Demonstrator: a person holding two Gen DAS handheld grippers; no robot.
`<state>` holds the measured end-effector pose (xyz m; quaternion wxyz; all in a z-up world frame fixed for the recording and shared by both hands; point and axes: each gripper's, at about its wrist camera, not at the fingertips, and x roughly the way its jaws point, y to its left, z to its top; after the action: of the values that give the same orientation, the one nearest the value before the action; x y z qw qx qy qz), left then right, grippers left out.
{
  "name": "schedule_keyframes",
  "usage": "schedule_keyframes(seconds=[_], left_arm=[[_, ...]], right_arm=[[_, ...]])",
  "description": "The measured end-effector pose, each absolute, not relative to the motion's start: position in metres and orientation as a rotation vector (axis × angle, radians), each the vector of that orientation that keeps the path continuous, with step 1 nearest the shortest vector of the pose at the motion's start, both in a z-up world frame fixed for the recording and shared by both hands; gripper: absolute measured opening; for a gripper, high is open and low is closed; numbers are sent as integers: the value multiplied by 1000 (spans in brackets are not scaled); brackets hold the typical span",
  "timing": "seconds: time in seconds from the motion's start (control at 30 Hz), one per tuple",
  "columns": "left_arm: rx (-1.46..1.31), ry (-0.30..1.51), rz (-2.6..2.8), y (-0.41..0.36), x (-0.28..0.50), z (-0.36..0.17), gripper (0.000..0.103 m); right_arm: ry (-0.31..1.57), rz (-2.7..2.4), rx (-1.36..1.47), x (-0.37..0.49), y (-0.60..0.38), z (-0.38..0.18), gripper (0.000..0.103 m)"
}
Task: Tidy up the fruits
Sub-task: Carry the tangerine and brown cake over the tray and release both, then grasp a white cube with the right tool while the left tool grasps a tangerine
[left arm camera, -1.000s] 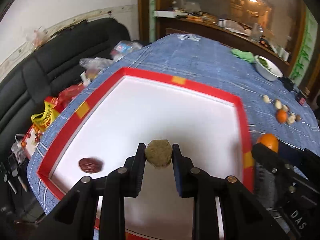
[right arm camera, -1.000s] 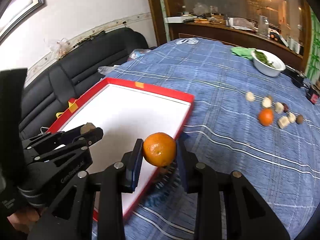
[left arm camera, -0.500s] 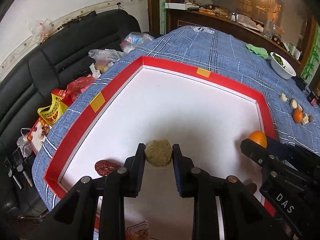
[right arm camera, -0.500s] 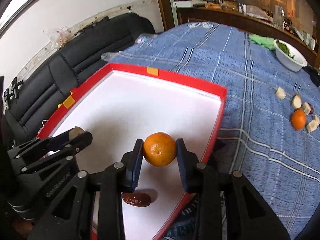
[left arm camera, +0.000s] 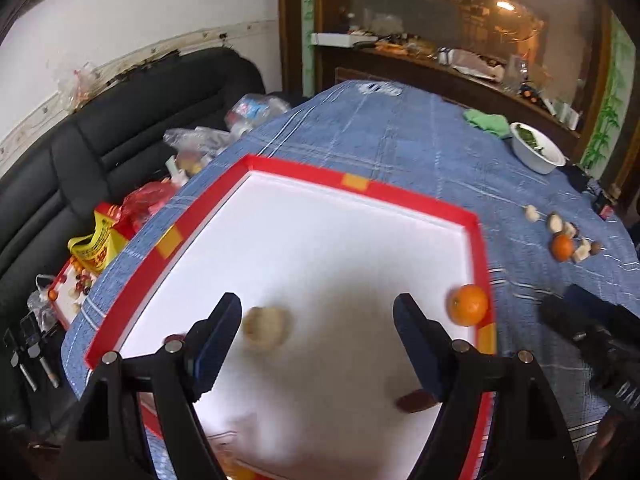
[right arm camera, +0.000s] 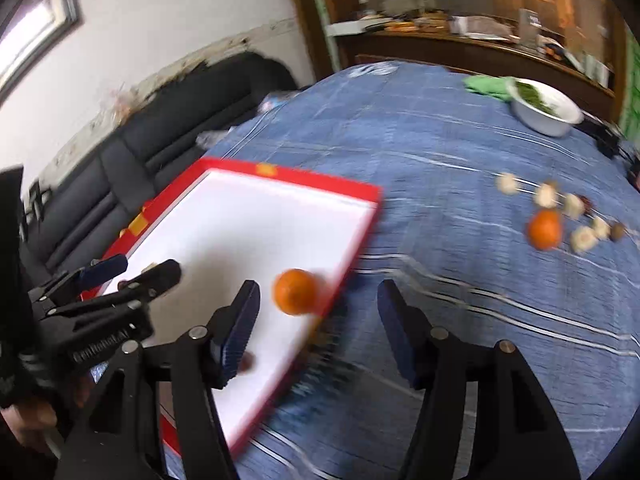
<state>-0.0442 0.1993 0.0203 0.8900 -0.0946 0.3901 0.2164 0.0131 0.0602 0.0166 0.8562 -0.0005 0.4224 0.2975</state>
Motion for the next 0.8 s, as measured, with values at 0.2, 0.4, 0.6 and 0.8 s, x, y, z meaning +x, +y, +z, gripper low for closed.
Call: schedule_keyframes(seconds=[0.2, 0.4, 0.6, 0.8], left_arm=[[-238, 770, 401, 182, -35, 26, 78], [-179, 796, 278, 129, -1, 26, 78], [-132, 832, 191, 83, 36, 19, 78], [-96, 847, 156, 58, 72, 9, 78]], right_arm=[[846, 525, 94, 26, -25, 22, 70], [853, 349, 74, 50, -80, 9, 70], [903, 276, 108, 90, -105, -10, 68], [909, 257, 53, 133, -95, -18, 57]])
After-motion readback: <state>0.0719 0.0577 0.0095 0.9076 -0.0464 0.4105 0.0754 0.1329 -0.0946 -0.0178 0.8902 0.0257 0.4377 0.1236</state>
